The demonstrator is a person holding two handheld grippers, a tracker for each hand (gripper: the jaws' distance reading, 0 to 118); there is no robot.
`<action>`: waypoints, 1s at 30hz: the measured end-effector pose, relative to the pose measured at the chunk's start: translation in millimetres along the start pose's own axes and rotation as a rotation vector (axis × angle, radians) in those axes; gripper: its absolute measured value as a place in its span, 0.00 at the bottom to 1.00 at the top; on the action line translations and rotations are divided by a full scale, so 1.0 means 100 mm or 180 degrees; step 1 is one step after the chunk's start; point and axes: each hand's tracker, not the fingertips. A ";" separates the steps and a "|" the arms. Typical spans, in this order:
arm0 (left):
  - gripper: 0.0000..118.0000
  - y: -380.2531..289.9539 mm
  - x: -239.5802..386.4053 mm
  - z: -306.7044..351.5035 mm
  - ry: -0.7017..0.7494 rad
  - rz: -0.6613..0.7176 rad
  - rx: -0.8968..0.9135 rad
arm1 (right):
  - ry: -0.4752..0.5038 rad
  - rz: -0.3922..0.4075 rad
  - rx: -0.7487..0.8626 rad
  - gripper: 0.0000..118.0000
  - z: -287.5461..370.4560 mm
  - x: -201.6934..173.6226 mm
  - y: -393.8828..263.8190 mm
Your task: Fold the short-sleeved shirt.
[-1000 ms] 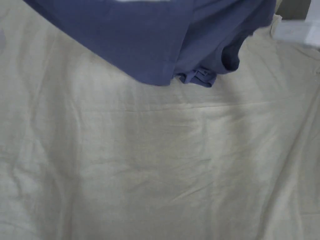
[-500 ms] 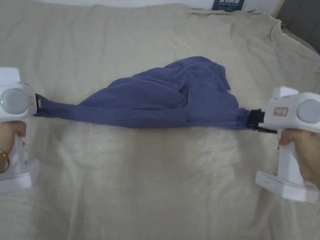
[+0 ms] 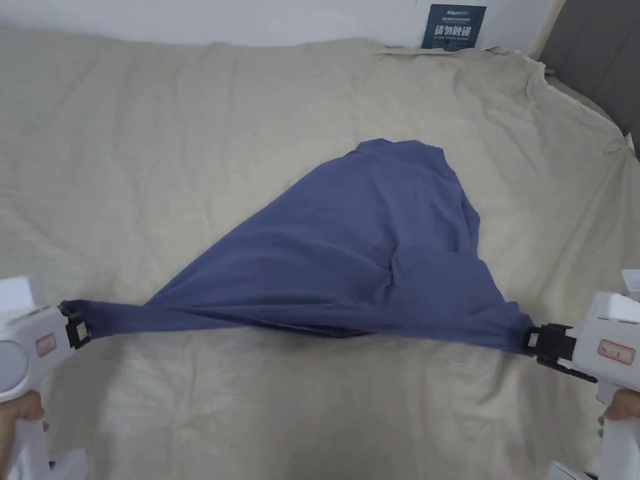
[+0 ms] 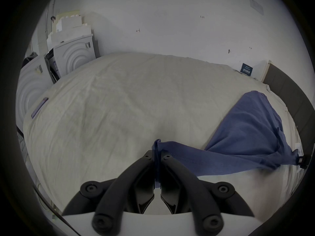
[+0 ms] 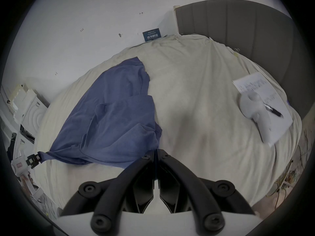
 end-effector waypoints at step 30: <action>0.75 -0.52 -0.61 0.69 -0.0069 0.0444 -0.0084 | -0.0018 0.0109 -0.0041 0.69 0.62 0.27 -0.81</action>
